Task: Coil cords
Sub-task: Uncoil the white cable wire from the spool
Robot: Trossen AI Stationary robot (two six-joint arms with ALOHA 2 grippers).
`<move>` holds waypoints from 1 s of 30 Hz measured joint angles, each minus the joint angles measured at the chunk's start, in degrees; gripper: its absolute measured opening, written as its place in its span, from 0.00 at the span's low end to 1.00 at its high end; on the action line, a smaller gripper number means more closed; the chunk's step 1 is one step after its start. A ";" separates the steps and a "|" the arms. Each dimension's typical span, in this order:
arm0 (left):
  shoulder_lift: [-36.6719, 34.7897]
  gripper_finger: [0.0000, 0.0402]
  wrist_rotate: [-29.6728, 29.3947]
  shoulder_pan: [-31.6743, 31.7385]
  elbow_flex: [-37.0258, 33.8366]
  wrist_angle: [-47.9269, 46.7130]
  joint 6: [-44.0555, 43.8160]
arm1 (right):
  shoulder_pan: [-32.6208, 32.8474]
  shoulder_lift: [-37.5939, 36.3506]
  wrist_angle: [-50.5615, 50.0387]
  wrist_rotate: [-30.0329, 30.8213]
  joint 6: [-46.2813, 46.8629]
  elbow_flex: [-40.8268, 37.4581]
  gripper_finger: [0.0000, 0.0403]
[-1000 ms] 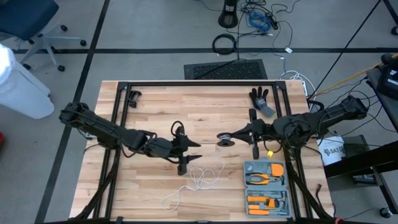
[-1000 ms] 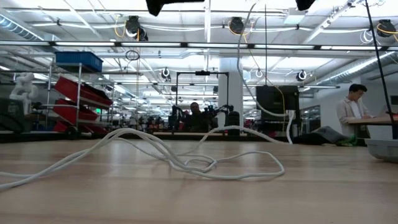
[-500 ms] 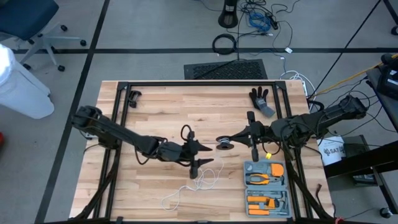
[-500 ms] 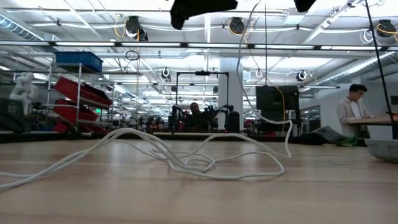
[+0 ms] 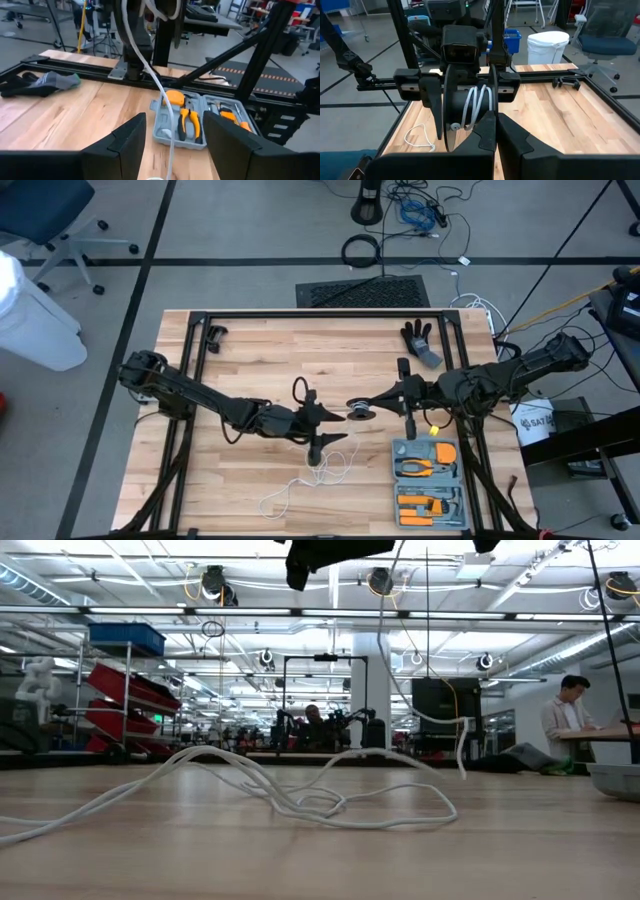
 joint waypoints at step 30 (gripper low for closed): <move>1.74 0.28 -1.50 0.10 -0.02 1.67 1.70 | -0.55 0.00 1.47 0.13 -1.60 0.00 0.00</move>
